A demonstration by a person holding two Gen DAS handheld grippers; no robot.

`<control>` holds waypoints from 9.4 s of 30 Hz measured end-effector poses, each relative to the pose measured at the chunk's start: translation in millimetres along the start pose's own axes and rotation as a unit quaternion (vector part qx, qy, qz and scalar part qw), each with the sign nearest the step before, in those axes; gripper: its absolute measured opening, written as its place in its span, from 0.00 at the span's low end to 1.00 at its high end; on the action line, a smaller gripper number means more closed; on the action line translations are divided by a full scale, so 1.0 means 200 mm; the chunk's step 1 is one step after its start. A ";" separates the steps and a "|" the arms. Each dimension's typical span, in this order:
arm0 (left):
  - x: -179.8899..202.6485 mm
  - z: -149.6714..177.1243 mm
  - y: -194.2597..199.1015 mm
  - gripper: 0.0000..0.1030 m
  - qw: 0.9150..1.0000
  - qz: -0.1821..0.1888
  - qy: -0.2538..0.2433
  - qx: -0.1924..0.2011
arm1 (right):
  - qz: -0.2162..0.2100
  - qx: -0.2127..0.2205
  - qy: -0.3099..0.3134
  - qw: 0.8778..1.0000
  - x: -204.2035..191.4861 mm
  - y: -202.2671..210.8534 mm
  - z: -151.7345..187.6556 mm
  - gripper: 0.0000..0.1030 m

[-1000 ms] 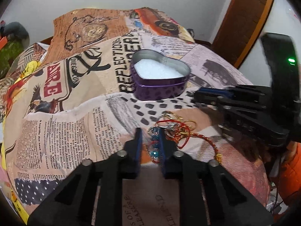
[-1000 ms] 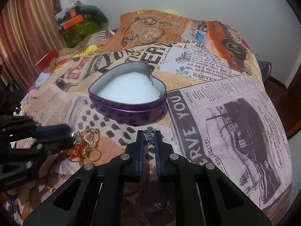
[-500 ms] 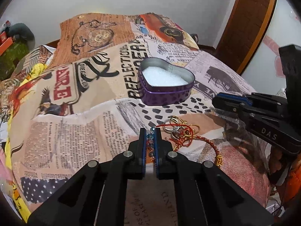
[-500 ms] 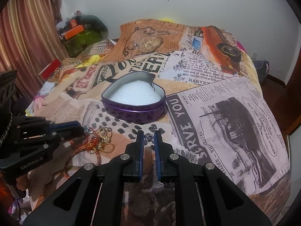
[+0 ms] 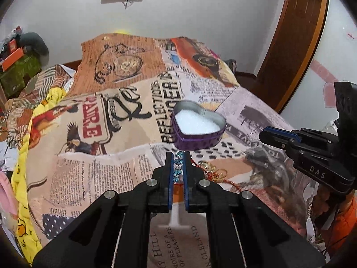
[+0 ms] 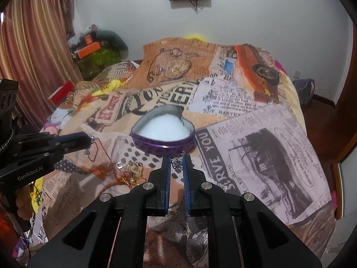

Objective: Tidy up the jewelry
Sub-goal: 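Carry both held earrings over the purple heart tin with both tools, then open both tools to drop the earrings onto the tin's white padding, then move both open tools back to the jewelry pile, then grasp the red beaded bracelet with the left tool while the right tool grasps a gold ring, then carry the red bracelet and gold ring over the purple heart tin, then open both tools to release the bracelet and ring into the tin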

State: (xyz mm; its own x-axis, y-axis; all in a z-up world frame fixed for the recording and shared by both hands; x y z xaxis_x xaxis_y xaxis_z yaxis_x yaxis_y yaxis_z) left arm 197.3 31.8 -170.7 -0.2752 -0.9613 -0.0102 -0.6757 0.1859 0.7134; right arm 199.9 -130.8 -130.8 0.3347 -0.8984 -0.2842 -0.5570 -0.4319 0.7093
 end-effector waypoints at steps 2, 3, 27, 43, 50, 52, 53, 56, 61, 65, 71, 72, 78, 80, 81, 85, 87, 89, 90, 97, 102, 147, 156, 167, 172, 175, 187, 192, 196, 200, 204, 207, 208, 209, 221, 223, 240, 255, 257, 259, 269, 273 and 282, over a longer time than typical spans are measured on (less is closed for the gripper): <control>0.00 -0.03 0.02 0.06 1.000 -0.003 -0.006 0.009 | 0.000 0.009 0.002 1.000 -0.01 0.02 -0.02 0.09; 0.01 -0.04 0.04 0.06 1.000 -0.003 -0.008 0.014 | 0.000 0.014 0.003 1.000 -0.02 0.03 -0.03 0.09; -0.06 -0.40 0.07 0.06 0.994 -0.008 -0.008 0.111 | -0.020 0.080 0.000 0.997 -0.04 0.05 -0.28 0.09; -0.05 -0.39 -0.23 0.06 0.997 0.038 0.000 0.067 | -0.031 0.019 0.016 0.999 -0.05 -0.20 -0.24 0.09; -0.04 -0.29 -0.42 0.06 0.999 0.049 0.002 0.013 | -0.035 -0.031 0.020 0.999 -0.03 -0.33 -0.18 0.09; -0.04 -0.27 -0.44 0.06 0.999 0.052 0.001 0.005 | -0.037 -0.037 0.022 0.998 -0.04 -0.35 -0.16 0.09; -0.04 -0.27 -0.45 0.06 0.999 0.053 0.000 0.003 | -0.037 -0.040 0.024 0.998 -0.04 -0.35 -0.16 0.09; -0.03 -0.25 -0.45 0.06 0.999 0.052 -0.002 0.000 | -0.033 -0.046 0.027 0.998 -0.04 -0.37 -0.15 0.09; -0.03 -0.25 -0.45 0.06 0.999 0.044 -0.009 -0.002 | -0.032 -0.052 0.025 0.998 -0.04 -0.38 -0.15 0.09; -0.03 -0.26 -0.44 0.06 0.999 0.035 -0.012 -0.004 | -0.029 -0.057 0.029 0.998 -0.04 -0.40 -0.14 0.09; -0.06 -0.25 -0.39 0.19 1.000 0.013 -0.008 -0.004 | -0.019 -0.068 0.037 0.997 -0.06 -0.41 -0.12 0.09; -0.06 -0.25 -0.38 0.30 1.000 0.005 -0.007 -0.001 | -0.019 -0.070 0.038 0.997 -0.07 -0.41 -0.12 0.09; -0.12 -0.25 -0.30 0.40 1.000 -0.010 0.006 0.012 | -0.008 -0.064 0.045 0.997 -0.08 -0.37 -0.12 0.29; -0.13 -0.25 -0.27 0.40 1.000 -0.014 0.007 0.013 | -0.006 -0.055 0.043 0.998 -0.09 -0.35 -0.13 0.43; -0.14 -0.25 -0.26 0.40 1.000 -0.016 0.006 0.014 | -0.007 -0.049 0.043 0.998 -0.10 -0.33 -0.13 0.43; -0.14 -0.23 -0.22 0.40 1.000 -0.019 0.006 0.014 | -0.001 -0.036 0.044 0.998 -0.11 -0.27 -0.15 0.43; -0.14 -0.22 -0.19 0.40 1.000 -0.019 0.005 0.014 | -0.001 -0.031 0.043 0.999 -0.11 -0.24 -0.16 0.43; -0.13 -0.21 -0.16 0.40 1.000 -0.020 0.003 0.014 | -0.001 -0.026 0.041 0.999 -0.12 -0.21 -0.16 0.43; -0.12 -0.21 -0.15 0.40 1.000 -0.020 0.001 0.013 | 0.000 -0.022 0.039 0.999 -0.12 -0.19 -0.16 0.43; -0.09 -0.16 -0.05 0.42 1.000 -0.024 -0.003 0.011 | 0.006 -0.003 0.037 0.999 -0.13 -0.06 -0.14 0.43; -0.06 -0.11 0.01 0.43 1.000 -0.022 -0.003 0.006 | 0.005 0.002 0.032 0.999 -0.15 0.01 -0.11 0.43; 0.15 0.18 -0.19 0.06 0.996 0.072 -0.003 -0.060 | 0.033 -0.064 0.018 0.997 -0.07 -0.02 0.19 0.44; -0.03 0.13 -0.07 0.06 1.000 0.016 0.008 -0.023 | 0.021 -0.082 0.021 0.996 -0.10 -0.13 0.19 0.44; -0.09 0.16 -0.10 0.06 1.000 0.012 0.013 -0.016 | 0.020 -0.113 0.068 0.991 -0.20 -0.27 0.20 0.33; -0.09 0.17 -0.12 0.06 1.000 0.013 0.012 -0.018 | 0.018 -0.119 0.071 0.990 -0.21 -0.29 0.20 0.24; -0.08 0.17 -0.13 0.06 1.000 0.016 0.013 -0.018 | 0.018 -0.122 0.073 0.990 -0.21 -0.30 0.20 0.20; -0.04 0.09 -0.04 0.06 1.000 0.011 -0.004 0.005 | 0.005 -0.091 0.049 0.995 -0.20 -0.21 0.15 0.19; -0.01 0.03 0.02 0.06 1.000 0.008 -0.012 0.022 | 0.000 -0.058 0.039 0.998 -0.19 -0.11 0.08 0.19; 0.01 -0.03 0.04 0.06 0.999 0.005 -0.018 0.034 | 0.000 -0.028 0.041 0.999 -0.21 -0.04 0.02 0.19; 0.02 -0.09 0.06 0.06 0.999 0.003 -0.025 0.045 | -0.003 -0.006 0.039 0.999 -0.20 0.02 -0.03 0.19; 0.03 -0.14 0.06 0.06 0.998 -0.001 -0.030 0.050 | -0.008 0.010 0.033 0.999 -0.18 0.05 -0.07 0.19; 0.04 -0.17 0.05 0.06 0.998 -0.004 -0.034 0.056 | -0.007 0.020 0.033 0.999 -0.16 0.06 -0.09 0.19; 0.04 -0.18 0.05 0.06 0.998 -0.004 -0.035 0.057 | -0.007 0.022 0.033 0.999 -0.16 0.06 -0.09 0.19; 0.04 -0.19 0.05 0.06 0.998 -0.005 -0.035 0.059 | -0.007 0.024 0.033 0.999 -0.15 0.06 -0.10 0.19; 0.01 -0.29 -0.08 0.06 0.997 -0.011 -0.040 0.061 | -0.012 0.021 0.016 1.000 -0.07 -0.05 -0.16 0.19; 0.00 -0.30 -0.12 0.06 0.997 -0.010 -0.041 0.058 | -0.012 0.016 0.014 1.000 -0.06 -0.09 -0.16 0.19; -0.03 -0.30 -0.42 0.06 0.999 0.012 -0.040 0.014 | -0.020 -0.036 0.015 0.999 -0.03 -0.33 -0.15 0.19; -0.01 -0.25 -0.45 0.06 0.999 0.019 -0.046 0.005 | -0.007 -0.051 0.013 0.999 -0.01 -0.38 -0.14 0.20; -0.02 -0.25 -0.45 0.06 0.999 0.019 -0.043 0.004 | -0.005 -0.052 0.015 0.999 -0.01 -0.38 -0.14 0.20; -0.03 -0.25 -0.44 0.06 0.999 0.020 -0.040 0.003 | -0.006 -0.053 0.017 0.998 -0.01 -0.37 -0.14 0.20; -0.05 -0.26 -0.35 0.10 0.999 0.016 -0.033 0.007 | -0.001 -0.045 0.023 0.999 -0.04 -0.31 -0.14 0.32; -0.05 -0.27 -0.29 0.17 0.999 0.011 -0.034 0.015 | 0.001 -0.035 0.022 0.999 -0.06 -0.27 -0.16 0.32; -0.03 -0.26 -0.12 0.22 0.999 -0.002 -0.042 0.031 | 0.004 -0.010 0.020 1.000 -0.09 -0.13 -0.19 0.32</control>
State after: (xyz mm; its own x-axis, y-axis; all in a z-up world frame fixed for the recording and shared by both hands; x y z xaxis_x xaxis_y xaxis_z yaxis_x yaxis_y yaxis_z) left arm 251.1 22.5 -150.5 -0.3279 -0.9418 -0.0739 -0.7168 0.1971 0.6689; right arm 237.1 -101.1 -120.4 0.3610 -0.8978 -0.2523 -0.5441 -0.4225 0.7249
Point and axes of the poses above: each gripper's, at about its wrist camera, not at the fingertips, and y roughly against the way its jaws point, x to its right, z to its underside, the point moved 4 cm from there along -y, roughly the way its jaws point, and after that the axes turned 14 degrees about -y, right-handed, at the moved point
